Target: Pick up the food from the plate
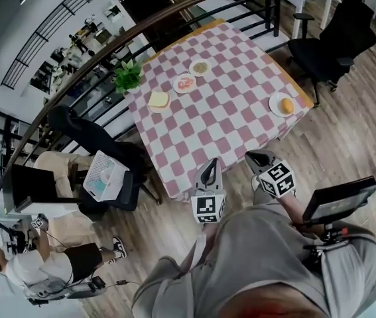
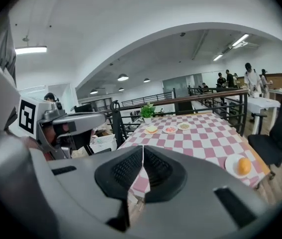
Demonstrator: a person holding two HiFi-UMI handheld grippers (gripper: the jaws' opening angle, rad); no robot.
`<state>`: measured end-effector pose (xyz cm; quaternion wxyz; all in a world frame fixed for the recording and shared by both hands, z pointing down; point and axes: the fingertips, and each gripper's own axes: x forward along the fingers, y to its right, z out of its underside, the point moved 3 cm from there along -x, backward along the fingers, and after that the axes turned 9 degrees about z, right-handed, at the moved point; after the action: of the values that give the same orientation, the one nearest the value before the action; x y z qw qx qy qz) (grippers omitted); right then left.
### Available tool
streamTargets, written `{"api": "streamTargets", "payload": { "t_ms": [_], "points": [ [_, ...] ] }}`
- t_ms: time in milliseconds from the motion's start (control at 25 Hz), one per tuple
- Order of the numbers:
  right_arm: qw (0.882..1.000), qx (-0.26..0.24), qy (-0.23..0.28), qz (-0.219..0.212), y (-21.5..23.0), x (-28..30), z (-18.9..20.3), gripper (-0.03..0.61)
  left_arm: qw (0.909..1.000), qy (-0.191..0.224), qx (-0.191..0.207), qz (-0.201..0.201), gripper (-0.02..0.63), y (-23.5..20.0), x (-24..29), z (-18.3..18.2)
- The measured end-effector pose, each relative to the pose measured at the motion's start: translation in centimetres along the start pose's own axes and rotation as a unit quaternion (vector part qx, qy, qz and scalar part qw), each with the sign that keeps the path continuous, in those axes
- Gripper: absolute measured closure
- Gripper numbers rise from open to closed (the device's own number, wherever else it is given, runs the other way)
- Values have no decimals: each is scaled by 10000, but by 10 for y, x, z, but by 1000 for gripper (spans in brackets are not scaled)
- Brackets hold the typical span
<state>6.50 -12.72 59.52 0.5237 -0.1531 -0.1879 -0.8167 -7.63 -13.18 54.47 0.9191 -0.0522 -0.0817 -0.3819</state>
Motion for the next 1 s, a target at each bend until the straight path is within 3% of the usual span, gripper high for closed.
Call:
{"api": "streamTargets", "payload": {
  "t_ms": [320, 600, 800, 1000],
  "points": [
    [9944, -483, 150, -925, 47, 53, -48, 561, 9943, 6, -447, -967, 606, -24, 56, -24],
    [9814, -737, 290, -1751, 66, 104, -79, 561, 9847, 48, -453, -1682, 606, -41, 84, -45],
    [9803, -717, 801, -1654, 58, 107, -116, 561, 9775, 294, -411, -2046, 606, -54, 66, -63],
    [9765, -907, 1166, -1570, 50, 108, -155, 561, 9763, 778, -177, -2011, 606, -71, 68, -98]
  ]
}}
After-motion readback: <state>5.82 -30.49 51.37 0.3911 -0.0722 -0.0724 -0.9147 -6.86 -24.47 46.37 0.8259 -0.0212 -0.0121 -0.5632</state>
